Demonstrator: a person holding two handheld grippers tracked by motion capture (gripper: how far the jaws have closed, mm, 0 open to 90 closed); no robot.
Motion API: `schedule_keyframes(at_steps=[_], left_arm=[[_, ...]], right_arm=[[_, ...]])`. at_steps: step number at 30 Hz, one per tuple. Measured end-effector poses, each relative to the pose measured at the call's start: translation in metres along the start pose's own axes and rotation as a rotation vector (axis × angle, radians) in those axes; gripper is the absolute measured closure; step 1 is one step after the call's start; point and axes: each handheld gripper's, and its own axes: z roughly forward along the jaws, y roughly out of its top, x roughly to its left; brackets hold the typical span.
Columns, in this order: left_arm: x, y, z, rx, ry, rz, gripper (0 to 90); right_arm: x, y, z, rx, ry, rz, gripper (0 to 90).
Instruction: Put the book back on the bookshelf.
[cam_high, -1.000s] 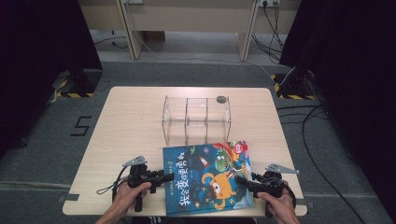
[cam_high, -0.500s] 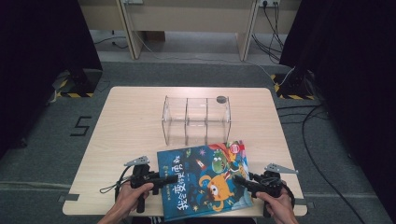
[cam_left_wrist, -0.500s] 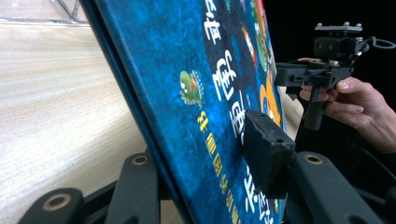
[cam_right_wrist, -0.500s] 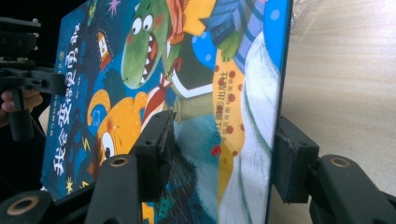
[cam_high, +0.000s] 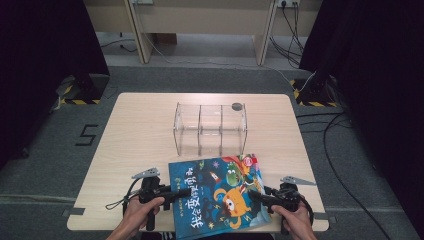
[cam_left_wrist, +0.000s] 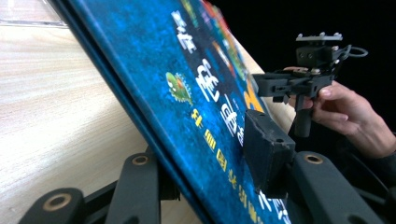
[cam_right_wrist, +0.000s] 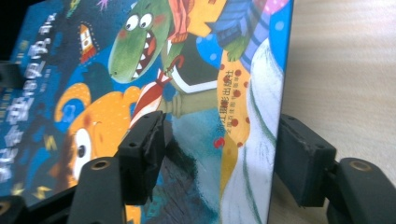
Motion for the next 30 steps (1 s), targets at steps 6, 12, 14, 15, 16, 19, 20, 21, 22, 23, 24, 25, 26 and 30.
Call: schedule_keyframes(at_steps=[6,12,14,15,16,19,20,21,22,23,24,25,26,30], left_arm=[[-0.005,0.002,-0.002,-0.028,-0.001,-0.027,59.2],[-0.009,0.002,-0.002,-0.031,0.016,-0.028,58.8],[-0.01,0.003,-0.003,-0.03,0.021,-0.028,58.7],[-0.012,0.004,-0.004,-0.032,0.025,-0.021,58.6],[-0.012,0.004,-0.004,-0.032,0.025,-0.021,58.6],[-0.014,0.003,-0.005,-0.035,0.032,-0.019,58.5],[-0.014,0.003,-0.005,-0.035,0.032,-0.019,58.5],[-0.014,0.003,-0.005,-0.033,0.033,-0.025,58.5],[-0.014,0.003,-0.005,-0.033,0.033,-0.025,58.5],[-0.014,0.003,-0.005,-0.034,0.035,-0.028,58.5],[-0.014,0.003,-0.005,-0.035,0.035,-0.03,58.5],[-0.014,0.003,-0.005,-0.036,0.038,-0.032,58.4],[-0.014,0.003,-0.005,-0.039,0.041,-0.032,58.4],[-0.016,0.004,-0.006,-0.049,0.054,-0.028,58.4]], right_arm=[[-0.001,0.0,-0.001,0.014,-0.063,-0.025,37.3],[0.004,0.001,-0.001,0.015,-0.08,-0.077,35.8],[0.006,0.002,-0.003,0.005,-0.088,-0.092,35.6],[0.008,0.003,-0.007,-0.019,-0.101,-0.1,35.1],[0.008,0.003,-0.007,-0.019,-0.101,-0.1,35.1],[0.017,0.005,-0.016,-0.095,-0.103,-0.158,33.8],[0.017,0.005,-0.016,-0.095,-0.103,-0.158,33.8],[0.024,0.003,-0.02,-0.106,-0.112,-0.207,32.5],[0.024,0.003,-0.02,-0.106,-0.112,-0.207,32.5],[0.032,-0.002,-0.021,-0.094,-0.135,-0.249,31.1],[0.032,-0.002,-0.021,-0.094,-0.135,-0.249,31.1],[0.036,-0.005,-0.021,-0.078,-0.139,-0.275,30.1],[0.039,-0.007,-0.021,-0.071,-0.149,-0.3,29.3],[0.052,-0.014,-0.023,-0.061,-0.143,-0.337,28.1]])
